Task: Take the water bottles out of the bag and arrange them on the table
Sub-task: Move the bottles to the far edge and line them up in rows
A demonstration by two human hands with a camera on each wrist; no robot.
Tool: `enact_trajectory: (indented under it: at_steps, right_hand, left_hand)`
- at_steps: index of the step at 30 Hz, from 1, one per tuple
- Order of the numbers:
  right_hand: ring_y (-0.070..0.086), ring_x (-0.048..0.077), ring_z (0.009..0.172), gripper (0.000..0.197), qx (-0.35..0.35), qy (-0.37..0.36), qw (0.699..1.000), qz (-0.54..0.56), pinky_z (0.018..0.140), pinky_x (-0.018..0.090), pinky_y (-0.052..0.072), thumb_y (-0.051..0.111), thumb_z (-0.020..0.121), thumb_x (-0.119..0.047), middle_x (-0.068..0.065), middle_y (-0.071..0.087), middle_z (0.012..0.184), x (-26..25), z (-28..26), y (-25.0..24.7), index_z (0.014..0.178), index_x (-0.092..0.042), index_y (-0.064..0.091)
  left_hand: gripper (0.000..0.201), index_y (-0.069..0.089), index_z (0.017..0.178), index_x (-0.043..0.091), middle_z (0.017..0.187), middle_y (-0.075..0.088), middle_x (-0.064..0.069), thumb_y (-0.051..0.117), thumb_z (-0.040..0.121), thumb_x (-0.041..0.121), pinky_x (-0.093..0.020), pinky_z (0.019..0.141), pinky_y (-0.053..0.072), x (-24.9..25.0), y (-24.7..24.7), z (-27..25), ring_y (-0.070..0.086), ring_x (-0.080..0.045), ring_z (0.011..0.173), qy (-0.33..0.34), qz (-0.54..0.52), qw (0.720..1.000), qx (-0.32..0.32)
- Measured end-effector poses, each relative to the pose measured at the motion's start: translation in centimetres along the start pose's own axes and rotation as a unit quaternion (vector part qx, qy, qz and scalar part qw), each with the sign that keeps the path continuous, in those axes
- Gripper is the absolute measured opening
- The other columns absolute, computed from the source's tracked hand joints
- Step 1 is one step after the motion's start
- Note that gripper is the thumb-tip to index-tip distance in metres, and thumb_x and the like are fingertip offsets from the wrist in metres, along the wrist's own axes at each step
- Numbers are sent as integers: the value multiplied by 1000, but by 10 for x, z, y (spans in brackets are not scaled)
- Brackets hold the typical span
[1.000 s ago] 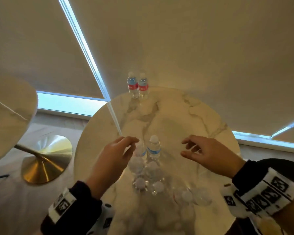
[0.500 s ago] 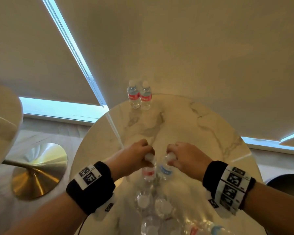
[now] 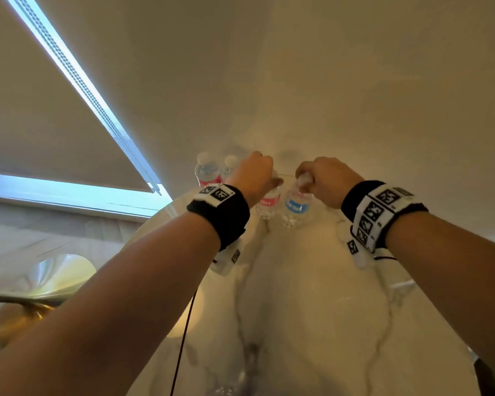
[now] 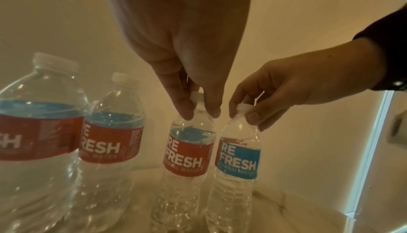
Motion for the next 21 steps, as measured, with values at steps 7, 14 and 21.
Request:
enact_trajectory:
  at_steps: [7,14,21]
  right_hand:
    - [58,34,98,32,-4,-60,998,11,84,38,47,62,89,-10,12,55,109,-5,24,-4,117,-25,65]
    - [55,23,94,28,-19,-93,994,56,81,31,44,68,81,-12,4,51,110,-25,25,1,107,-23,69]
    - [55,23,89,24,24,-91,989,115,75,29,42,65,76,-2,1,56,104,-21,29,9,92,-19,59]
  left_hand:
    - [46,65,108,1,107,63,-17,66,92,44,-37,75,48,-16,-5,26,66,-34,96,-26,55,998,29]
    - [50,65,104,-1,103,67,-18,63,93,48,-29,68,41,-21,-7,20,67,-30,92,-29,89,995,21]
    - [49,65,107,1,105,66,-18,63,93,48,-30,71,42,-23,-11,16,66,-30,93,-18,102,994,36]
Point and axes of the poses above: each hand's wrist, its own z-axis towards the middle knuckle, its own y-axis out of the palm, x = y × z, the point moved 5 cm from there along z, towards the middle knuckle
